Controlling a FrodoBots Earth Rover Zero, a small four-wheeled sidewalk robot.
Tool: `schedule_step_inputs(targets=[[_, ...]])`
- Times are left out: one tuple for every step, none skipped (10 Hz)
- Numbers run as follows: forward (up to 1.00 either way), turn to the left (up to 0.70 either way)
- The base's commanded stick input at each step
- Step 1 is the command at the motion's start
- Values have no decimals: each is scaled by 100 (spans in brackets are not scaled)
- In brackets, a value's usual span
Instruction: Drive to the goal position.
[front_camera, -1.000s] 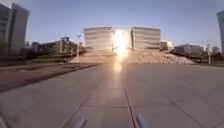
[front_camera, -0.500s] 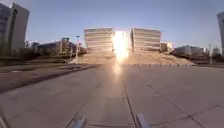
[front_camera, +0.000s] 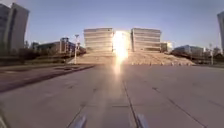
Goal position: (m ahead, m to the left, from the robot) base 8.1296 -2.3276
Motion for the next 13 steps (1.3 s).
schedule_step_inputs(targets=[[70,0],[70,0],[70,0],[70,0],[70,0],[70,0],[70,0],[70,0],[70,0],[70,0],[70,0],[70,0],[70,0]])
